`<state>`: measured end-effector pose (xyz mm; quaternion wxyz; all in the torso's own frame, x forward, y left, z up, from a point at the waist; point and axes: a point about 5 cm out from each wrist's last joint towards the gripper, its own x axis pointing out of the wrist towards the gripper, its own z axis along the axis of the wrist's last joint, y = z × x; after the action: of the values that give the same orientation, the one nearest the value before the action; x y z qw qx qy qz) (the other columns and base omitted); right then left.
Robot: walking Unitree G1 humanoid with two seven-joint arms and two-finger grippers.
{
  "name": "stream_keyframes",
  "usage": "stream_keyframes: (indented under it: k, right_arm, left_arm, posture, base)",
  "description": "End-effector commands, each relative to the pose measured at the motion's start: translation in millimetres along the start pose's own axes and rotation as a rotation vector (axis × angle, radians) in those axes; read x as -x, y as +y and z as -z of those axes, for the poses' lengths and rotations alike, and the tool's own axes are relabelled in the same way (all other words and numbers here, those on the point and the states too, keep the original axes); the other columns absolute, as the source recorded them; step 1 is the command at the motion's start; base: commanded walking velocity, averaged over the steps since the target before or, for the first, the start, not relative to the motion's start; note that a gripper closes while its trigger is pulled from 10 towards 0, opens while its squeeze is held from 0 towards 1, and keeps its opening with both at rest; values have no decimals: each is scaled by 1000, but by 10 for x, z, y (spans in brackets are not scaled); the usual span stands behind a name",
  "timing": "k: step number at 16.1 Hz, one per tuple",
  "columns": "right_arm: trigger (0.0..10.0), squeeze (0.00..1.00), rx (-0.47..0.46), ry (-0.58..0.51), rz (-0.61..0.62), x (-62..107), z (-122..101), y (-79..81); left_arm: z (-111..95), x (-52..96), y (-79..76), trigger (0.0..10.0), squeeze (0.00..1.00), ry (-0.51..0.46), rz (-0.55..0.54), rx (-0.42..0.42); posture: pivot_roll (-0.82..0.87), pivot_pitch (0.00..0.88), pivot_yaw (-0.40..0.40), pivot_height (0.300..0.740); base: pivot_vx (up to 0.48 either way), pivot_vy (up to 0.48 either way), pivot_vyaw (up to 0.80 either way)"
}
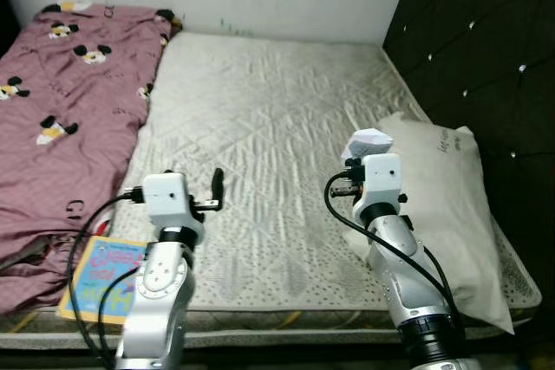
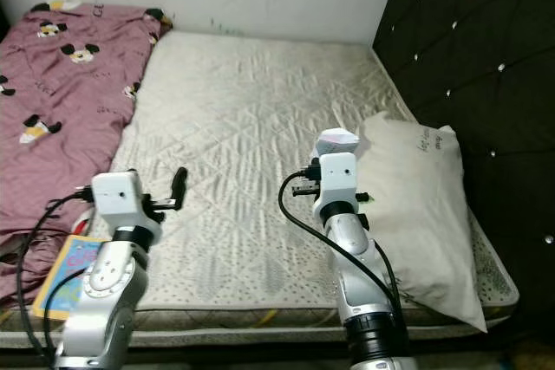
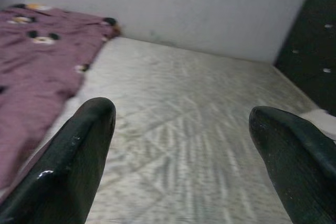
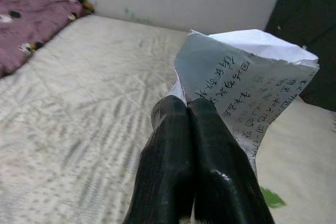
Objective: Clean up the room
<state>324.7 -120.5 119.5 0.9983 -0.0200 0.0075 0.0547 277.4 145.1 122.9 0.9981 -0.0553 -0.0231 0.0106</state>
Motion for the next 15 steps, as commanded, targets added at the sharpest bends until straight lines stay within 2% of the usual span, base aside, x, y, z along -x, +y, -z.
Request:
stream_keyframes:
  k: [1, 15]
  right_arm:
    - [10000, 0, -1, -16, 0, -20, -40, -1]
    - [10000, 0, -6, -20, -6, -2, -21, -28]
  left_arm:
    - [-6, 7, -4, 10000, 0, 3, 1, 10]
    - [17, -10, -42, 10000, 0, 11, 9, 19]
  posture:
    - [48, 68, -43, 740]
    - [39, 54, -41, 740]
  base:
    - [0, 330, 0]
    - [0, 362, 0]
